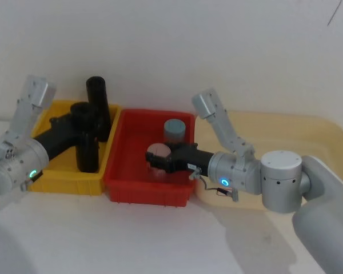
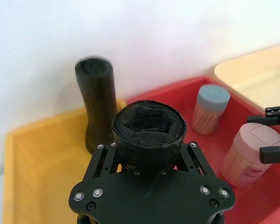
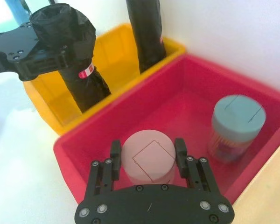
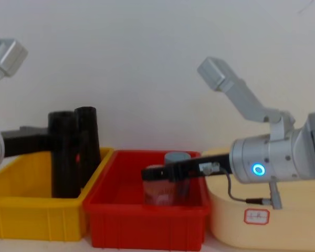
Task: Pick up the garbage bag with the one hand and transfer it to the other hand.
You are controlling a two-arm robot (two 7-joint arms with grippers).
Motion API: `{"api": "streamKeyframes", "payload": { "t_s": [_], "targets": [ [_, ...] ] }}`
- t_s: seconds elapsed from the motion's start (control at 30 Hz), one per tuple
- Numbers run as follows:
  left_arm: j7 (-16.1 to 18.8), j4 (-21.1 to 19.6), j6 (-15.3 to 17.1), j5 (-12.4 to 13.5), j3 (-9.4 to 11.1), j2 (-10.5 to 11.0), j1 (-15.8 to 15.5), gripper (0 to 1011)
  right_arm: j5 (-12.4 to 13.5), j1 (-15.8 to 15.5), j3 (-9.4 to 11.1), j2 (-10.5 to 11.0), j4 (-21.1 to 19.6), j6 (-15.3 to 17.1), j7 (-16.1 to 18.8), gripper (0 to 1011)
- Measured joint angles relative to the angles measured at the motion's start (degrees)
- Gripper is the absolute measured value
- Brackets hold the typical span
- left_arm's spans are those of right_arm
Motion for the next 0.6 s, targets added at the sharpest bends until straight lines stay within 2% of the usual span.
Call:
{"api": "streamKeyframes", "payload": {
  "t_s": [0.37, 0.6],
  "targets": [
    [0.06, -4.47, -0.93, 0.63, -0.32, -0.29, -1.86, 466, 1.21, -1.74, 3.13, 1.51, -6.91, -2.23, -1.77, 666],
    [-1.61, -5.03, -2.53, 0.42, 0.33, -1.7, -5.45, 466, 1.49, -3.16, 5.63, 2.99, -12.43, -3.72, -4.01, 666]
  ]
}}
